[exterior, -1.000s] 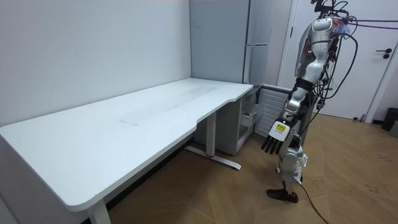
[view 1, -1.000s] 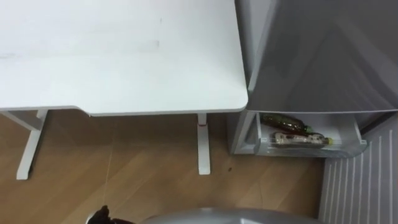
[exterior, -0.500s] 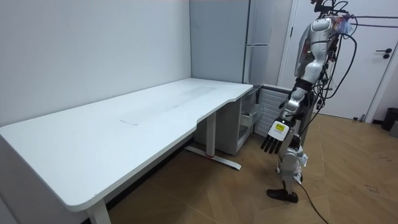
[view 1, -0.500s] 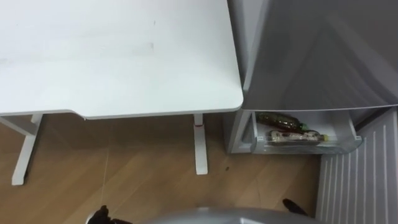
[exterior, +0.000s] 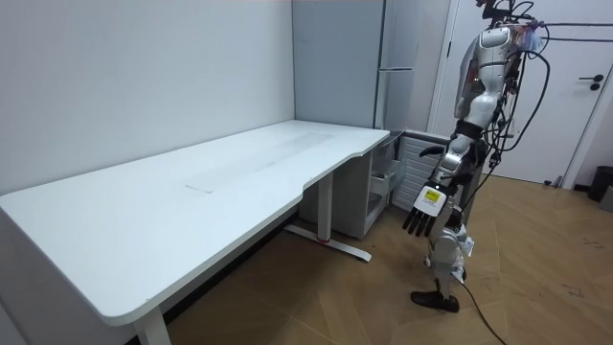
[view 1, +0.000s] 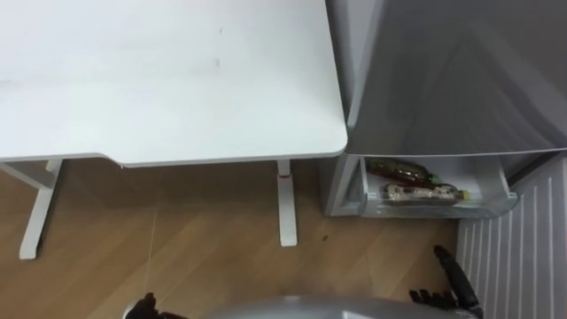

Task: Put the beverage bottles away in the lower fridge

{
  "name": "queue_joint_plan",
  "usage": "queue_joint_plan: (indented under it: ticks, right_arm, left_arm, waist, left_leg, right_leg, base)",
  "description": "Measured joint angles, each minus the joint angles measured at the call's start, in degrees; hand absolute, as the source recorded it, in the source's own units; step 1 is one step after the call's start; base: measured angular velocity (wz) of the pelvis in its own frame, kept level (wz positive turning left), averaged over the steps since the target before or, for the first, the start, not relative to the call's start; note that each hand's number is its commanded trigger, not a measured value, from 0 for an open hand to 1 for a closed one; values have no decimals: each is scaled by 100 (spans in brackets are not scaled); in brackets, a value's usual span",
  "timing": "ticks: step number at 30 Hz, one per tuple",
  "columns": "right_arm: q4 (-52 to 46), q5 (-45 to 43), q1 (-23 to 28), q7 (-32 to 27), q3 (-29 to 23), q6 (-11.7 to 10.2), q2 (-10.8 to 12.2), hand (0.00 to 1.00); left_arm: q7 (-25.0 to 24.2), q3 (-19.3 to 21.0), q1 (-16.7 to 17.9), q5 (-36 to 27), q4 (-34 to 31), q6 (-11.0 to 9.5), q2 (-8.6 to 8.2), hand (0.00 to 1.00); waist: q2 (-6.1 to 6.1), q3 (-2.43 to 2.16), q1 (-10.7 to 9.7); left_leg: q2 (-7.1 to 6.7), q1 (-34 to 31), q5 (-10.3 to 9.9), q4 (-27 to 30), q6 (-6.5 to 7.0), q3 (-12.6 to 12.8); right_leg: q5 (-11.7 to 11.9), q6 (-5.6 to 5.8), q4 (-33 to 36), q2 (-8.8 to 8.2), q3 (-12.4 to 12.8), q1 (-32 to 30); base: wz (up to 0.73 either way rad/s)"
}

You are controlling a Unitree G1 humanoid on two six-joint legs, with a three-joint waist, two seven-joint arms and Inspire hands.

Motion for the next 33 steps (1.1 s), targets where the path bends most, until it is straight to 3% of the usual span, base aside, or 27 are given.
queue_joint_plan:
  ticks: [2, 6, 10, 14, 16, 21, 24, 28, 33]
  right_arm:
    - [-46, 103, -153, 11, -47, -28, -8, 0]
    - [5, 214, -758, 78, -47, -121, -21, 0]
    - [148, 424, -1251, 130, -43, -211, -207, 0]
    - [469, 489, -1748, 114, -67, -266, -430, 0]
    - [477, 494, -2013, 108, -8, -313, -579, 0]
    - [521, 516, -2510, 114, 58, -355, -850, 0]
    - [515, 517, -2750, 103, 81, -384, -1099, 0]
    - [438, 557, -2903, 98, 345, -492, -1525, 0]
    - [25, 529, -3097, 91, 844, -580, -1640, 0]
  left_arm:
    - [-18, -3, -115, -2, 102, -23, 13, 0]
    - [23, -41, -442, -4, 415, -119, 76, 0]
    - [123, -355, -799, -83, 653, -170, 102, 0]
    - [154, -472, -922, -102, 811, -236, 184, 0]
    - [280, -587, -1133, -246, 958, -225, 240, 0]
    - [433, -700, -1658, -649, 1054, -314, 447, 0]
    - [579, -855, -1688, -659, 1009, -380, 593, 0]
    - [736, -956, -1669, -802, 813, -349, 628, 0]
    - [750, -1356, -1620, -999, 503, -340, 650, 0]
  waist:
    - [51, 21, 26]
    - [158, 119, 45]
    - [306, 196, 195]
    - [302, 203, 429]
    - [286, 215, 563]
    - [255, 232, 687]
    - [244, 239, 663]
    - [205, 239, 755]
    - [88, 248, 794]
  left_leg:
    - [0, -213, -10, 143, 16, -53]
    - [14, -948, -66, 659, 73, -122]
    - [85, -1821, -205, 1321, 130, -144]
    - [89, -2518, -233, 1682, 179, 43]
    - [125, -3102, -333, 2151, 228, 160]
    - [293, -4657, -692, 3547, 275, 68]
    - [301, -5515, -905, 4385, 297, -26]
    - [293, -6474, -1172, 5389, 323, -87]
    - [270, -7254, -1213, 6003, 346, -185]
  right_leg:
    - [-20, -5, 131, -23, -52, -183]
    - [-229, -30, 836, -115, -84, -997]
    - [-378, -59, 1542, -153, -31, -1901]
    - [-459, -82, 2234, -249, 214, -2869]
    - [-589, -115, 2818, -325, 334, -3539]
    - [-972, -178, 4204, -349, 409, -5022]
    - [-1258, -222, 5084, -478, 412, -5855]
    - [-1614, -230, 6158, -631, 488, -6797]
    - [-1761, -309, 6811, -741, 469, -7514]
  base:
    - [14]
    - [8]
    - [-1]
    - [-27]
    - [-23]
    - [6]
    - [14]
    - [12]
    - [13]
